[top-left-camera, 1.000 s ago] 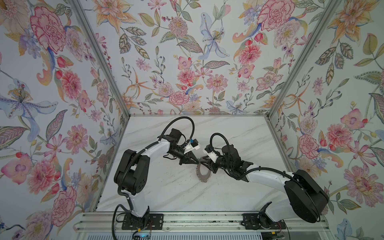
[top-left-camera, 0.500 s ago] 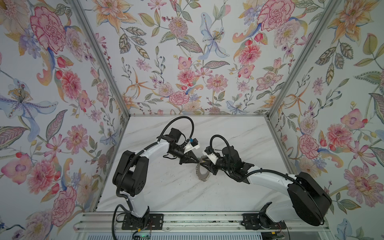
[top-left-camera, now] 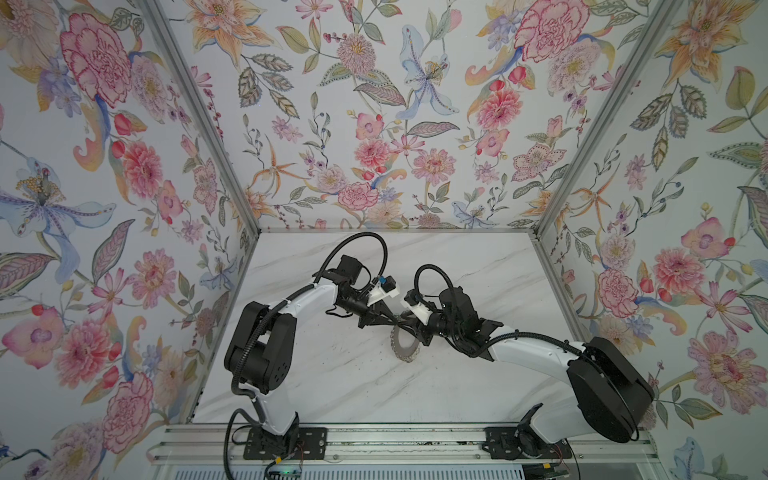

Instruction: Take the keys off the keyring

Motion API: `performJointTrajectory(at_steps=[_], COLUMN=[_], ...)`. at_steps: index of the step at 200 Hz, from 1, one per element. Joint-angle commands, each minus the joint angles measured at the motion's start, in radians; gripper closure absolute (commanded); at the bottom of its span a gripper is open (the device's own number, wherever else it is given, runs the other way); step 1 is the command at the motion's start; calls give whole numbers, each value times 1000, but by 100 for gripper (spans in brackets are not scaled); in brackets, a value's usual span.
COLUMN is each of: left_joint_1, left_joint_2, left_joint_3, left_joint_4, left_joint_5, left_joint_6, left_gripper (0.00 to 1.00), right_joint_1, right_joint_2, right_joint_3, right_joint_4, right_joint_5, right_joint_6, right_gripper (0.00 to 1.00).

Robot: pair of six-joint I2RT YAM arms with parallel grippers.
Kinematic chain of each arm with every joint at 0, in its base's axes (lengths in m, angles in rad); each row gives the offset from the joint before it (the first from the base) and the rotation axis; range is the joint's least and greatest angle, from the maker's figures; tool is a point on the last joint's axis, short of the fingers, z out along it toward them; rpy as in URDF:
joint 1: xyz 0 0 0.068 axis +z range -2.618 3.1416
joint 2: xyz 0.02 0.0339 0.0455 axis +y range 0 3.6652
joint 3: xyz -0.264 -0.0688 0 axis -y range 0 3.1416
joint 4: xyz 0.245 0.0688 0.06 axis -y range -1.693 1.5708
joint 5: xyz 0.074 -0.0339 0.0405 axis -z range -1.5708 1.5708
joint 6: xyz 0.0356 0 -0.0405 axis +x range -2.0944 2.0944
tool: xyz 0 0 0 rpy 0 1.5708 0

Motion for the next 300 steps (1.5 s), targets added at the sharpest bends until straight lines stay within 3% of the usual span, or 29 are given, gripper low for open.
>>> performJointTrajectory(at_steps=[1,95,232,284,300], left_joint_1=[-9,-9,-9,4,8], left_joint_2=[-28,-23,-31,-95,-139], left_joint_3=[-8,-9,-2,-67,-118], left_joint_4=[-12,-19,-15,170,305], left_joint_5=[40,40,28,-25,-71], left_joint_6=[-1,4,-10,-176,-290], left_gripper=[100,100,100,100,100], right_joint_1=[11,21,39,60,66], right_joint_2=[9,-17,-42,-73,-75], right_joint_3=[41,36,27,-29,-44], right_joint_4=[27,50,48,66,67], right_joint_5=[2,99,139,242,303], right_joint_6=[-28,-54,-52,-34,-34], right_gripper=[72,80,98,100,100])
